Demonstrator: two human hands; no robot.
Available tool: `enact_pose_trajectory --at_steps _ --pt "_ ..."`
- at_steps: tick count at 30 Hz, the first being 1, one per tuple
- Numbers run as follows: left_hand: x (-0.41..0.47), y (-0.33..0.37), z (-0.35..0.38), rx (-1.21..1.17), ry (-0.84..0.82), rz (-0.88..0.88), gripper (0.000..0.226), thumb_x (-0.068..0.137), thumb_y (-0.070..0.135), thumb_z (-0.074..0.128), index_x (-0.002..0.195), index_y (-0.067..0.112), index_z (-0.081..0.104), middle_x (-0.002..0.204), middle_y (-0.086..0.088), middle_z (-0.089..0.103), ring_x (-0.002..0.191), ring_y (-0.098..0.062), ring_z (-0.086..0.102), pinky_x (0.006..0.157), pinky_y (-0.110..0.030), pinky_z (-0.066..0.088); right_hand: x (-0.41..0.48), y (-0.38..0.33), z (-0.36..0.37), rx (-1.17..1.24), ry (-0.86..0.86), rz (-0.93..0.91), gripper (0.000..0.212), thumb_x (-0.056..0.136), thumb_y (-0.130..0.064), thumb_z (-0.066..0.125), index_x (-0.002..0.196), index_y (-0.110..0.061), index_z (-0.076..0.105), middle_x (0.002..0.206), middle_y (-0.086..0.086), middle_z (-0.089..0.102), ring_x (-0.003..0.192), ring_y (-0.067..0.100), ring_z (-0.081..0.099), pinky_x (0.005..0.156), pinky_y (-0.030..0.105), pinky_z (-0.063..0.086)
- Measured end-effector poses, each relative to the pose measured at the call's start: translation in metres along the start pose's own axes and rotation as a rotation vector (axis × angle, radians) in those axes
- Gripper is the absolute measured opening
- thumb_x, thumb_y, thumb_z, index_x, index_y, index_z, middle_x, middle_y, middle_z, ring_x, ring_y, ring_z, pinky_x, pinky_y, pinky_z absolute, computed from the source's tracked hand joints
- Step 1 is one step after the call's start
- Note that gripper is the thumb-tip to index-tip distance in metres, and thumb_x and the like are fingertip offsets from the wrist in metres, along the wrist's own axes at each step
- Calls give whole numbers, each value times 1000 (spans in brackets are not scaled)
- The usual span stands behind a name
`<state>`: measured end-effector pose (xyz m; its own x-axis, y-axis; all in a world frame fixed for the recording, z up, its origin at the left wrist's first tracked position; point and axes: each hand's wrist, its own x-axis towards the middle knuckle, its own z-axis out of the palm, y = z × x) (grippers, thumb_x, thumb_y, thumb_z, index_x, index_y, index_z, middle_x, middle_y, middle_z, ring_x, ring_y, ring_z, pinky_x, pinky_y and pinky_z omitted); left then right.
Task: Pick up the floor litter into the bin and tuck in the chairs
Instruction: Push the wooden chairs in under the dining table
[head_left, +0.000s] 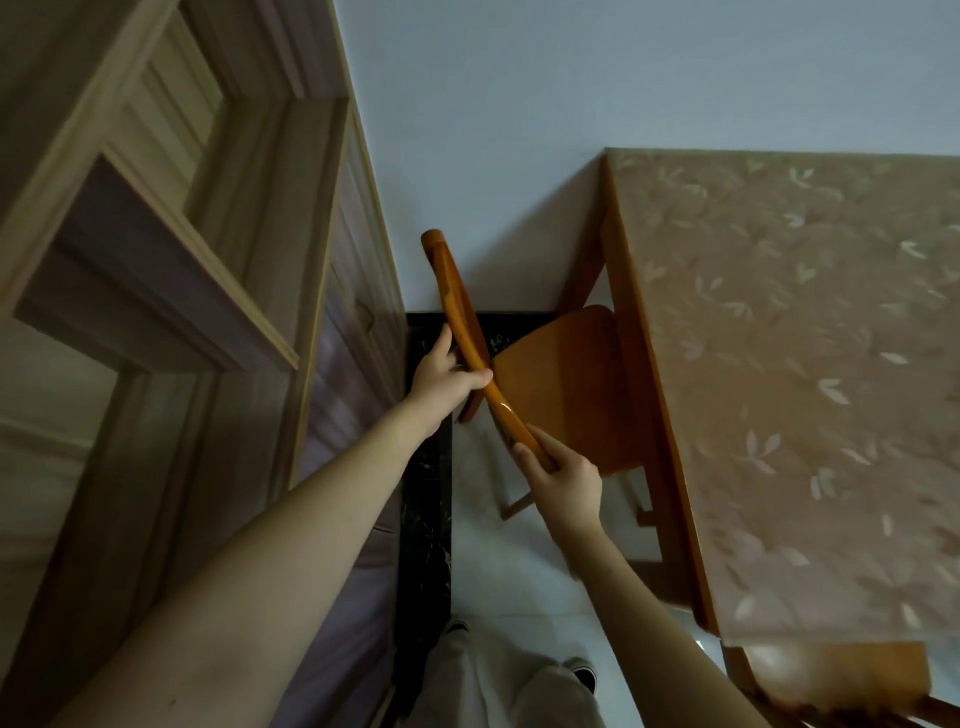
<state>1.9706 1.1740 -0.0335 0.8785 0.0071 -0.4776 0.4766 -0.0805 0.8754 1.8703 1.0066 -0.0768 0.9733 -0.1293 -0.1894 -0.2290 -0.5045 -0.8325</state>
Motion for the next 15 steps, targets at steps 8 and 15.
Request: enact_pose_trajectory --at_steps 8,15 --pt "50 15 -7 -33 30 66 80 86 6 68 150 21 23 144 -6 45 134 -22 41 102 -32 38 45 -20 16 105 52 45 39 89 -33 68 127 -21 65 72 -6 70 48 1 55 46 13 42" --pt "78 20 0 -38 -37 100 93 82 9 72 152 23 12 152 -3 35 137 -19 35 99 -29 38 78 -34 19 110 81 72 35 89 -33 68 123 -25 66 71 -6 71 50 6 58 47 18 49"
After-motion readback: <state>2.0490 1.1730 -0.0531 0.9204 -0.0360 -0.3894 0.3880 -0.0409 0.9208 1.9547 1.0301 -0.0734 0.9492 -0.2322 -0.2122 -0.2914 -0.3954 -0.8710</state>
